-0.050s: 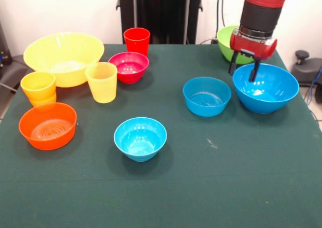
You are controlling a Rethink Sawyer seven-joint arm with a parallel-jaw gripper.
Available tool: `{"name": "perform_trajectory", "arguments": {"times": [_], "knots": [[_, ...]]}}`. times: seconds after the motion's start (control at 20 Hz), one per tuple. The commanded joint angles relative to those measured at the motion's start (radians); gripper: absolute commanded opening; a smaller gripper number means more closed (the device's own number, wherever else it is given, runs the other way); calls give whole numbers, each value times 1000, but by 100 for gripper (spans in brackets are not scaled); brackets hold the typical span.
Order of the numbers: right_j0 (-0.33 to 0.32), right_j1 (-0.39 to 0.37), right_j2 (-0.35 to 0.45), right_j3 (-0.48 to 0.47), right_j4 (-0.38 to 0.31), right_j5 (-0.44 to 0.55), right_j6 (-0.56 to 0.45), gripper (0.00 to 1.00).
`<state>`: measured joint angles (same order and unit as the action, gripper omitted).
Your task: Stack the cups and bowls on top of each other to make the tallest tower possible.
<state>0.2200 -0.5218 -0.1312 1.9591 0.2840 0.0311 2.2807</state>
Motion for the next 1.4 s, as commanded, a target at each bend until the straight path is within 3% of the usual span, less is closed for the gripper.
{"name": "perform_trajectory", "arguments": {"times": [0.05,1.3,1.35,1.4], "knots": [[-25,36,61,-44,1,45,107,100],[12,77,17,-62,3,22,109,100],[14,79,14,-62,3,18,110,0],[7,79,21,-57,2,14,113,0]]}}
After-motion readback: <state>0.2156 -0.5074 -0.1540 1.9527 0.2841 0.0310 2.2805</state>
